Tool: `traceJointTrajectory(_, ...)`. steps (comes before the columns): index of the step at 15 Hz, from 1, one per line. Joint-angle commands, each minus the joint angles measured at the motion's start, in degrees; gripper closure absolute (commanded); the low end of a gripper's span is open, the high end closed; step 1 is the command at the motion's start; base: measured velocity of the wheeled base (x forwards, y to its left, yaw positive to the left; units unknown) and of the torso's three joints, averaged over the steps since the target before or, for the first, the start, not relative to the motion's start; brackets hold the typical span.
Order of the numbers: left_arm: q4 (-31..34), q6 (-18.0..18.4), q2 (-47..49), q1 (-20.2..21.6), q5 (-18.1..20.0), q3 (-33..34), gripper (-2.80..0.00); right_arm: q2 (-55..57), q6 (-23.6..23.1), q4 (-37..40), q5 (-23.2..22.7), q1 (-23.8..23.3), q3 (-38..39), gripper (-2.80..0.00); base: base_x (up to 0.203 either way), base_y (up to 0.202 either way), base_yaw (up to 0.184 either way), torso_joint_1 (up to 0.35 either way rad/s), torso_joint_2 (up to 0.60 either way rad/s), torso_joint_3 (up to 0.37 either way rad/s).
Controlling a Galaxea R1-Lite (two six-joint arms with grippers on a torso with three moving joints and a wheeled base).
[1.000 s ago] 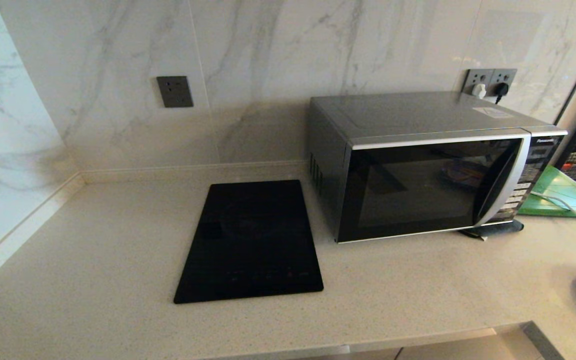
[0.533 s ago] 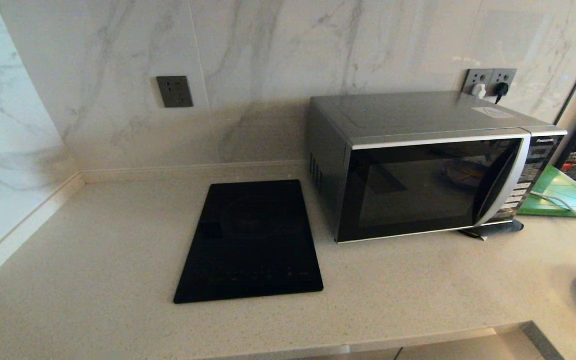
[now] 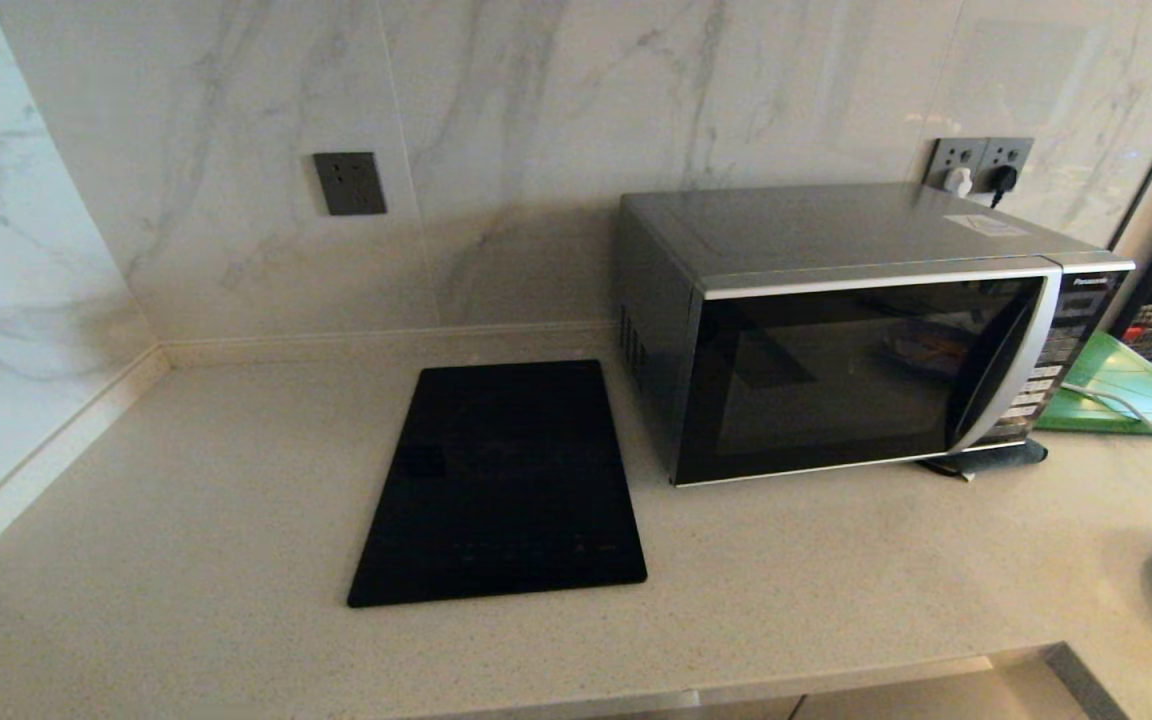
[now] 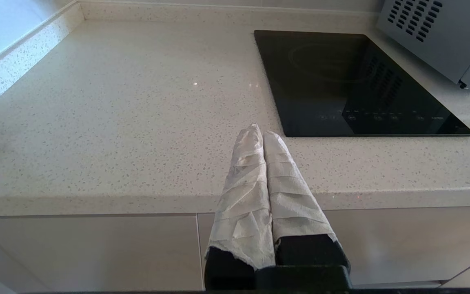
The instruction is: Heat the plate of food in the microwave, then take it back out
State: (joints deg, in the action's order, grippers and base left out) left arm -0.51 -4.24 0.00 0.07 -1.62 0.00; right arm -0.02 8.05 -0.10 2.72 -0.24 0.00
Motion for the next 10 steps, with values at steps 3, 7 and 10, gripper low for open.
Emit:
traceJointTrajectory(3,0.0,-0.1,0.1,0.0,0.0,0.0,0.0,0.0,0.0,0.0,0.0,0.0,0.1,0.0,0.0,0.0,0.0,0.0,0.0,0.0)
traceJointTrajectory(7,0.0,-0.1,0.1,0.0,0.0,0.0,0.0,0.0,0.0,0.0,0.0,0.0,0.1,0.0,0.0,0.0,0.0,0.0,0.0,0.0)
traceJointTrajectory(10,0.0,-0.1,0.1,0.0,0.0,0.0,0.0,0.0,0.0,0.0,0.0,0.0,0.1,0.0,0.0,0.0,0.0,0.0,0.0,0.0)
